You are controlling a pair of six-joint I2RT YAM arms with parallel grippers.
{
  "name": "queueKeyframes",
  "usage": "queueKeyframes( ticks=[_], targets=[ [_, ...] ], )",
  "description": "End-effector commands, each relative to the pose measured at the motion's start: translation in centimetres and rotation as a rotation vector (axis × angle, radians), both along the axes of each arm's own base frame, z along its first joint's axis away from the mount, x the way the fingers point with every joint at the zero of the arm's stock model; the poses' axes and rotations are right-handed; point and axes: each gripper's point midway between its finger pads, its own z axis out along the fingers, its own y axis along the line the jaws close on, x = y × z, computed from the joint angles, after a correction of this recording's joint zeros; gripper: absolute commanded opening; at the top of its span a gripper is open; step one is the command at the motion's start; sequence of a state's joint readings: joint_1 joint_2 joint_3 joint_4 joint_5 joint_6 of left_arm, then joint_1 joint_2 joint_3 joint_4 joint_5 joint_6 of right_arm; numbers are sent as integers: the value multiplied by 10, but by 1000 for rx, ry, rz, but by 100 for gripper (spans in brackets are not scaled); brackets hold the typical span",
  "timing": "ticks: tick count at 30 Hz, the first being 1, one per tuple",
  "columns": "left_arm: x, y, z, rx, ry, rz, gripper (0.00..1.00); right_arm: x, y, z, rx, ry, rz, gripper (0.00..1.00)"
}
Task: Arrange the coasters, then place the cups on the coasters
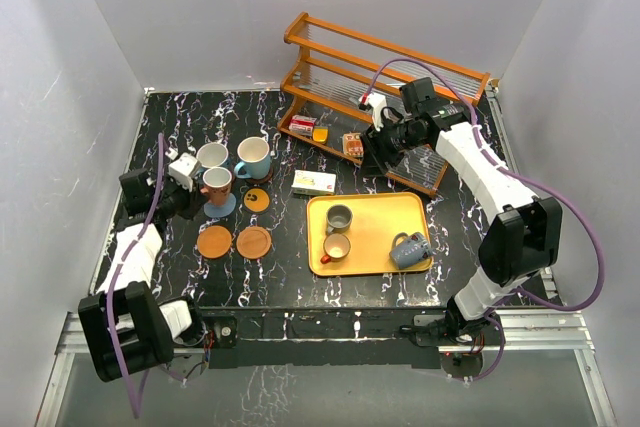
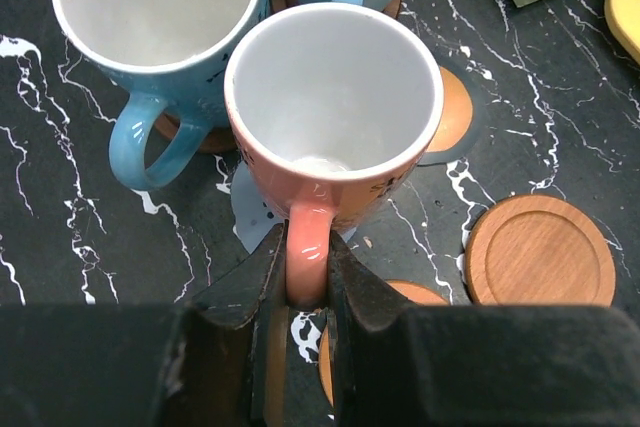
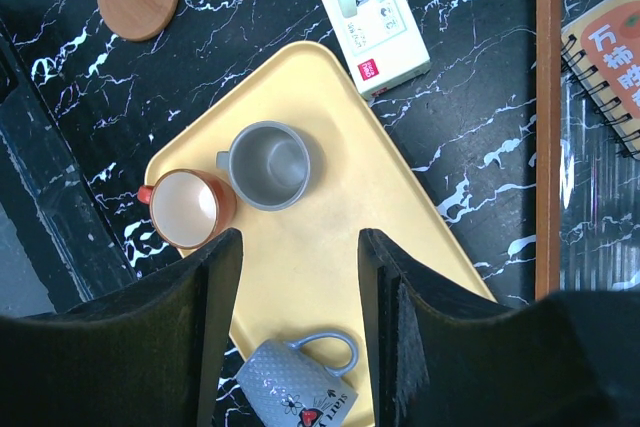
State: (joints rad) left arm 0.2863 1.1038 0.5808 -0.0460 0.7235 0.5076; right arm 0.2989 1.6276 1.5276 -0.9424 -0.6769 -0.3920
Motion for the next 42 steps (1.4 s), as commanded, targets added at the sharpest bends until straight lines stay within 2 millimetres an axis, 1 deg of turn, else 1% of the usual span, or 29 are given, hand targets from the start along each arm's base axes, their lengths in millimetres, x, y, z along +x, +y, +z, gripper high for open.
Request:
queueKeyframes(
  ticks=[1, 8, 14, 28, 38, 42],
  targets=[
    [8, -2, 10, 0, -89, -64, 0, 6, 5, 10, 21, -36, 15, 48],
    [9, 3, -4, -5, -64, -72, 0, 7, 5, 7, 19, -23, 15, 49],
    [13, 6, -10, -5, -60, -77, 0, 8, 6, 6, 16, -16, 17, 51],
    [15, 6, -21, -5, -60, -105, 0, 8, 6, 5, 8, -9, 17, 54],
    [7, 6, -32, 24, -38, -125, 0, 7, 5, 4, 4, -7, 16, 55],
    [2, 5, -40, 30, -16, -132, 5, 6, 5, 2, 1, -3, 16, 55]
  ],
)
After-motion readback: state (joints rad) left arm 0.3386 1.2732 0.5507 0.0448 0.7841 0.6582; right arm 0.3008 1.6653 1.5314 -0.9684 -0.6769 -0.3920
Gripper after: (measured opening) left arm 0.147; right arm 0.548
